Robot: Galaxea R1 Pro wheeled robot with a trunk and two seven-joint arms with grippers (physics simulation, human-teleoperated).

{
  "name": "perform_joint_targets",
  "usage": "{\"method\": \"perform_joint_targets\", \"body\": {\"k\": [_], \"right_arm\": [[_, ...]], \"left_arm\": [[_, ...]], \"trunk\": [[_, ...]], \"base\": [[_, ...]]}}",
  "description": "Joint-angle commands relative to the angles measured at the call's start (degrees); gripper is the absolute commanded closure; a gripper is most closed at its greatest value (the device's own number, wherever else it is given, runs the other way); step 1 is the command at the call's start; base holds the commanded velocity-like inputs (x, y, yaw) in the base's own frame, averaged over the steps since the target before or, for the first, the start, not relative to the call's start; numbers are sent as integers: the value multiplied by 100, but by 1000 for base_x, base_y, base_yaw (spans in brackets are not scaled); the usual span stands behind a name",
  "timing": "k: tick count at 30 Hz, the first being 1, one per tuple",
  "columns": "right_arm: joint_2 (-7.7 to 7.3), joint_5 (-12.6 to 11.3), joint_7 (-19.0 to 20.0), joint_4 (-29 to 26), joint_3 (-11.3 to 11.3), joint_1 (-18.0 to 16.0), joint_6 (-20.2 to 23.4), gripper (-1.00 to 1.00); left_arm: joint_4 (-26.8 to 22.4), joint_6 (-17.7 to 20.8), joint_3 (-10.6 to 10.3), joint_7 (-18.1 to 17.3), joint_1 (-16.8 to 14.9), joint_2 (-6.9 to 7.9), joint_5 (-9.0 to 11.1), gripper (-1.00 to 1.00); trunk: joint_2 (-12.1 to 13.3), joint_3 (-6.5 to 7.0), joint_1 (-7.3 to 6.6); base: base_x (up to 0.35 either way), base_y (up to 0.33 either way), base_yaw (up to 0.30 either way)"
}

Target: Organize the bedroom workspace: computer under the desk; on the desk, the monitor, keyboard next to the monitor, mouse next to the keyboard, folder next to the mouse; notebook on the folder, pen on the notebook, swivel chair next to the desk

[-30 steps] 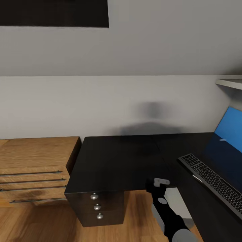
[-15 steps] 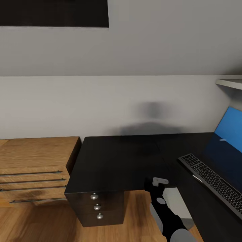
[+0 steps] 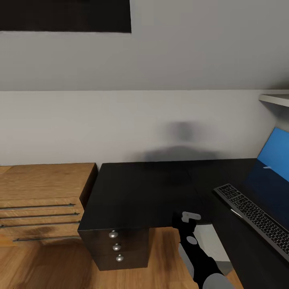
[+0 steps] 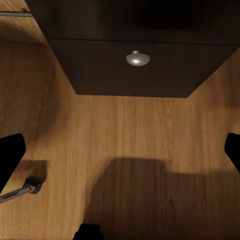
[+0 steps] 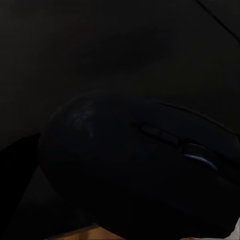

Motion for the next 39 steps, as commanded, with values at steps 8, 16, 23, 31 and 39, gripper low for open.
{"method": "perform_joint_targets", "body": {"k": [8,16,23,31,39], "right_arm": [[21,-29,-36,18,7,-4,-134,100],[23,-29,-31,24,6,-4,-145,100],[11,-15,-12,15,6,-4,-153,100],[-28,8,2,25,6,5,-159,100],[2,0,-7,37,31,5,-157,100]], "left_arm": [[5,-20,-17,18,-4,0,28,-100],[5,-20,-19,18,-4,0,28,-100],[5,-20,-30,18,-4,0,28,-100],[5,-20,-28,15,-4,0,33,-100],[5,-20,-18,17,-4,0,37,-100]], "trunk": [[-5,-35,1],[-5,-68,1],[-5,-90,1],[-5,-92,1],[-5,-92,1]], "base": [[0,0,209],[0,0,238],[8,0,182],[253,0,10],[115,0,0]]}}
